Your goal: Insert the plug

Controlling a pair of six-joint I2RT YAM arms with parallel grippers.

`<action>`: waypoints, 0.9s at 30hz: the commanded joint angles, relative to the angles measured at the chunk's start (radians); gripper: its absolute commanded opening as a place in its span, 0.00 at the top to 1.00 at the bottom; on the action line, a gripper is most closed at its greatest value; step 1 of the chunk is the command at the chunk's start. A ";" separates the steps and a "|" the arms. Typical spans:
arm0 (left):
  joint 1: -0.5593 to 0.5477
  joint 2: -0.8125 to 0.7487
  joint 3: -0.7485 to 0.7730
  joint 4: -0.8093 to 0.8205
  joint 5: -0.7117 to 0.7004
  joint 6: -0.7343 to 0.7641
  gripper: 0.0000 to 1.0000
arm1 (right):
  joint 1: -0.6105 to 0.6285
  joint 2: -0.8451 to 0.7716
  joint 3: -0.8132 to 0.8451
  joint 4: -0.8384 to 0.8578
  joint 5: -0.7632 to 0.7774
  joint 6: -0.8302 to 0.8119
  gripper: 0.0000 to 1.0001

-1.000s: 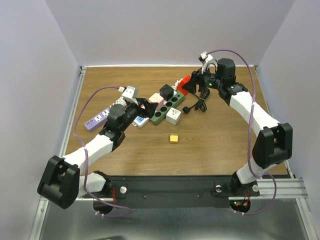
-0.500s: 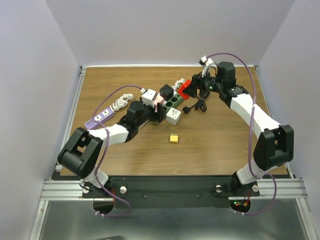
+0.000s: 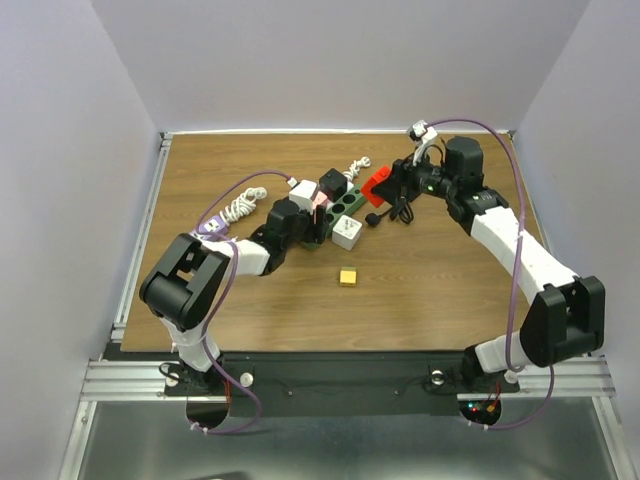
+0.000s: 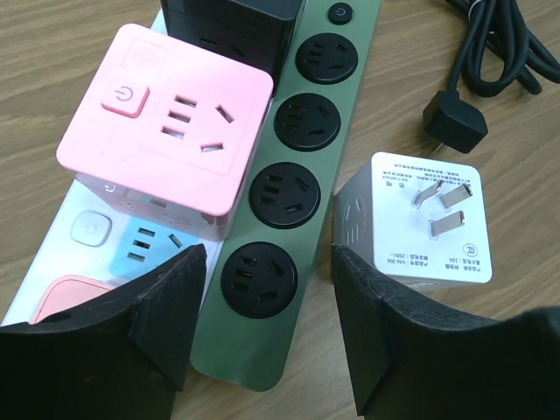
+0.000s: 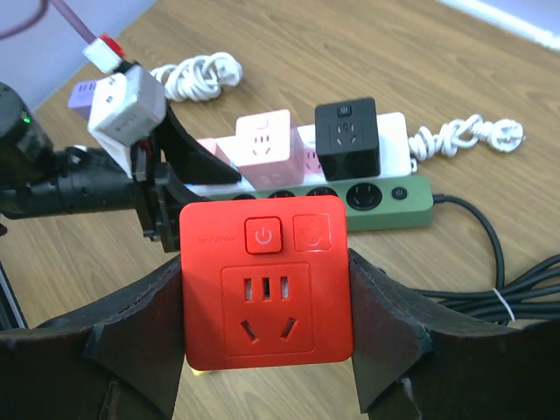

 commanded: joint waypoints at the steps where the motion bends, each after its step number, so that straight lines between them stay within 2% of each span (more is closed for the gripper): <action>1: 0.006 -0.013 0.018 0.032 -0.008 -0.008 0.33 | 0.004 -0.067 -0.009 0.121 -0.001 0.024 0.99; 20: 0.010 0.060 -0.040 0.037 0.007 -0.066 0.34 | 0.004 -0.089 -0.033 0.144 0.011 0.041 0.99; 27: 0.010 -0.045 -0.137 0.074 -0.038 -0.083 0.34 | 0.005 -0.077 -0.029 0.156 -0.026 0.057 0.99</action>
